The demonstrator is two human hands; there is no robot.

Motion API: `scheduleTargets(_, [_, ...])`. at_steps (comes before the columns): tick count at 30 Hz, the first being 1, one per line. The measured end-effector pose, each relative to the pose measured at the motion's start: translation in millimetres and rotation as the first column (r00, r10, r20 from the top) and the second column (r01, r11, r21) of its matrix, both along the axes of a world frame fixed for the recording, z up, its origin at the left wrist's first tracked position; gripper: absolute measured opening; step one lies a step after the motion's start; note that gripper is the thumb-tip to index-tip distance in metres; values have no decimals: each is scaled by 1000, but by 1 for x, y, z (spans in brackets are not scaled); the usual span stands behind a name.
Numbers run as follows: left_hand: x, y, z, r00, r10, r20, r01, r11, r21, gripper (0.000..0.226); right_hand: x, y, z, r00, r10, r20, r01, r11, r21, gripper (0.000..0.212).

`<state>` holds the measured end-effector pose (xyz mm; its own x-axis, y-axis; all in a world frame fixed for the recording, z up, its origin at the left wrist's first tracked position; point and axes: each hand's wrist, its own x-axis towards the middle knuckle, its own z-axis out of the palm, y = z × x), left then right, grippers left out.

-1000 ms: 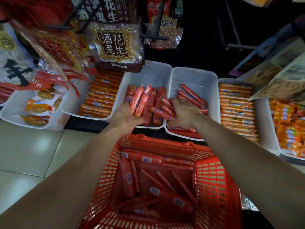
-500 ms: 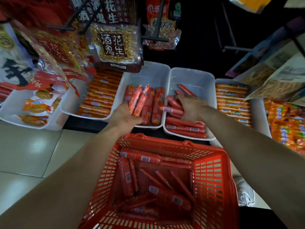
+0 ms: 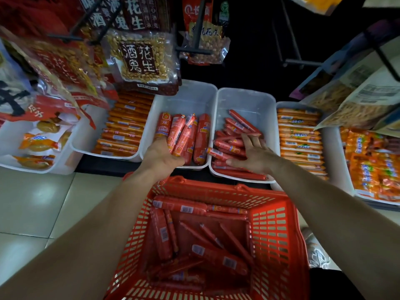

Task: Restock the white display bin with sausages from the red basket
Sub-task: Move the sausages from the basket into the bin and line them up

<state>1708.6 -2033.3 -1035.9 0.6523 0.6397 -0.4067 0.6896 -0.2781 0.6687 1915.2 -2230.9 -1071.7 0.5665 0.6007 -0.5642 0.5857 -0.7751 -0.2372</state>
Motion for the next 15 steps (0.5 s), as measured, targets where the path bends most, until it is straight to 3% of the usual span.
scheduleTargets(4, [9,-6,-2,1000,-13,-26,14,999,40,54,-8,12,-11,999,49,15,-50,998,35,109])
scheduleTargets(8, [14,-6,-5,998,5,-66,-1,999,54,56,-12,29,-21,927,337,165,-355,929,101,81])
scheduleTargets(12, [18,-5,-4,999,-39,-37,40,998,39,49,14,9,-27,914,367,172,-358,930,-78,68])
scheduleTargets(15, [23,-6,-3,994,-100,-52,103,993,56,43,20,0,-20,875,446,189,-424,893,-150,70])
